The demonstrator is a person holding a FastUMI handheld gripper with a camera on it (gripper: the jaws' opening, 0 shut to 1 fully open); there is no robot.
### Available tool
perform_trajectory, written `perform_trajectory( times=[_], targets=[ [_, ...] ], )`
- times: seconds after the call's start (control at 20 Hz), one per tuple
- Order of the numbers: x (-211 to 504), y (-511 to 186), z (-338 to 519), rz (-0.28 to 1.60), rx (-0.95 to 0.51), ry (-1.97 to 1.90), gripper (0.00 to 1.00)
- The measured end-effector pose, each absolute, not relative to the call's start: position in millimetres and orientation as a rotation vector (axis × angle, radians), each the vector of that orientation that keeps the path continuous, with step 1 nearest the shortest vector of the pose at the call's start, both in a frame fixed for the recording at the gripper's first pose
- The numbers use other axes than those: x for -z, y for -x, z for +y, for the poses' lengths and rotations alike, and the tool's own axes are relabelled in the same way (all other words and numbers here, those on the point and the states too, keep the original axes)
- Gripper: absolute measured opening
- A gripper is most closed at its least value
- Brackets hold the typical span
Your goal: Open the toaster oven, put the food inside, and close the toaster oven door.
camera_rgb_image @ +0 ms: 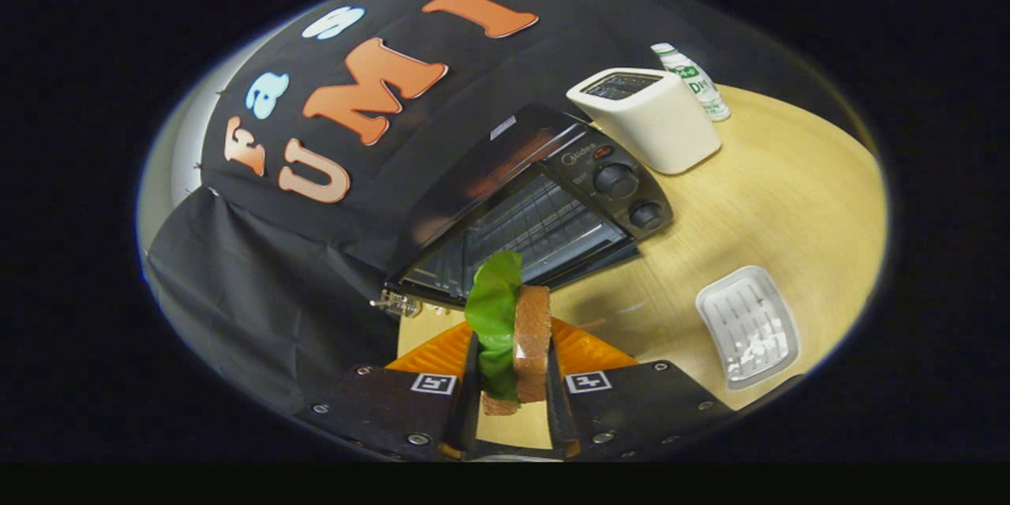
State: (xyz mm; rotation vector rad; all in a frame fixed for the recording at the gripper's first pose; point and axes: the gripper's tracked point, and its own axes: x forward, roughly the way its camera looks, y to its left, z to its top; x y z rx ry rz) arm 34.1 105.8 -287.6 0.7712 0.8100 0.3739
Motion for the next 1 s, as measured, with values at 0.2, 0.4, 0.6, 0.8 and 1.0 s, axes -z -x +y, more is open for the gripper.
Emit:
perform_trajectory(
  times=[0.2, 0.4, 0.6, 0.8, 1.0],
  targets=[
    [300.0, -58.9, 119.0, 0.769, -0.344, -0.870, 0.36],
    [311.6, -90.0, 127.1, 0.715, -0.307, -0.941, 0.36],
    [323.1, -120.0, 134.0, 0.666, -0.252, -1.056, 0.36],
    [333.6, -143.4, 145.6, 0.648, -0.207, -1.113, 0.36],
    [347.8, -168.2, 158.2, 0.632, -0.152, -1.181, 0.36]
  ],
)
